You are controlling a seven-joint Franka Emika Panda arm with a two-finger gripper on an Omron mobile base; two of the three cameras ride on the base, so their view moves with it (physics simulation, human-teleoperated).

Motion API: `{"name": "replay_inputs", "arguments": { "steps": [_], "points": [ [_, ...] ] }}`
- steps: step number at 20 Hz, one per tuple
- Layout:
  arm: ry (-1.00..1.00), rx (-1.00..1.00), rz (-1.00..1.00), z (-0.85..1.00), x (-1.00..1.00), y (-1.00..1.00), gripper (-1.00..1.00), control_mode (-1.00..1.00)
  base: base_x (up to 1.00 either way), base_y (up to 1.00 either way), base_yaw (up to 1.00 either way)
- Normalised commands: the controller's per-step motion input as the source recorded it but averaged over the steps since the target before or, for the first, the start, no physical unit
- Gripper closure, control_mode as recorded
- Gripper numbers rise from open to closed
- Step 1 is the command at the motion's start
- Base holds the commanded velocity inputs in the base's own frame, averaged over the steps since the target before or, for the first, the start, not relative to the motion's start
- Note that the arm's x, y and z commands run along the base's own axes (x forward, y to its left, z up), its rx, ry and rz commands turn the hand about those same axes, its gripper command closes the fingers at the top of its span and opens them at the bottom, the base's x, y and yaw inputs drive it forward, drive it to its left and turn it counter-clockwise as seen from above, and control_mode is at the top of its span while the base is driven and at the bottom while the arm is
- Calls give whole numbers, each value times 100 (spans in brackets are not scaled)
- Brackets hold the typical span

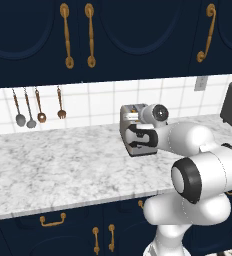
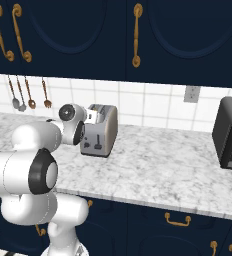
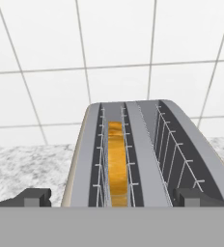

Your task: Start the toaster. Once the lever pops up, take the bread to the plate on the dining counter.

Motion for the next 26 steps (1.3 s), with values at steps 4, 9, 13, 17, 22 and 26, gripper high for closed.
{"name": "replay_inputs", "arguments": {
  "steps": [4,9,13,17,22,26],
  "points": [
    [0,0,0,0,0,0,-100,-100,0,0,0],
    [0,0,0,0,0,0,-100,-100,0,0,0],
    [0,0,0,0,0,0,-100,-100,0,0,0],
    [0,0,0,0,0,0,-100,-100,0,0,0],
    [0,0,0,0,0,0,-100,-100,0,0,0],
    [0,0,0,0,0,0,-100,-100,0,0,0]
  ]
}}
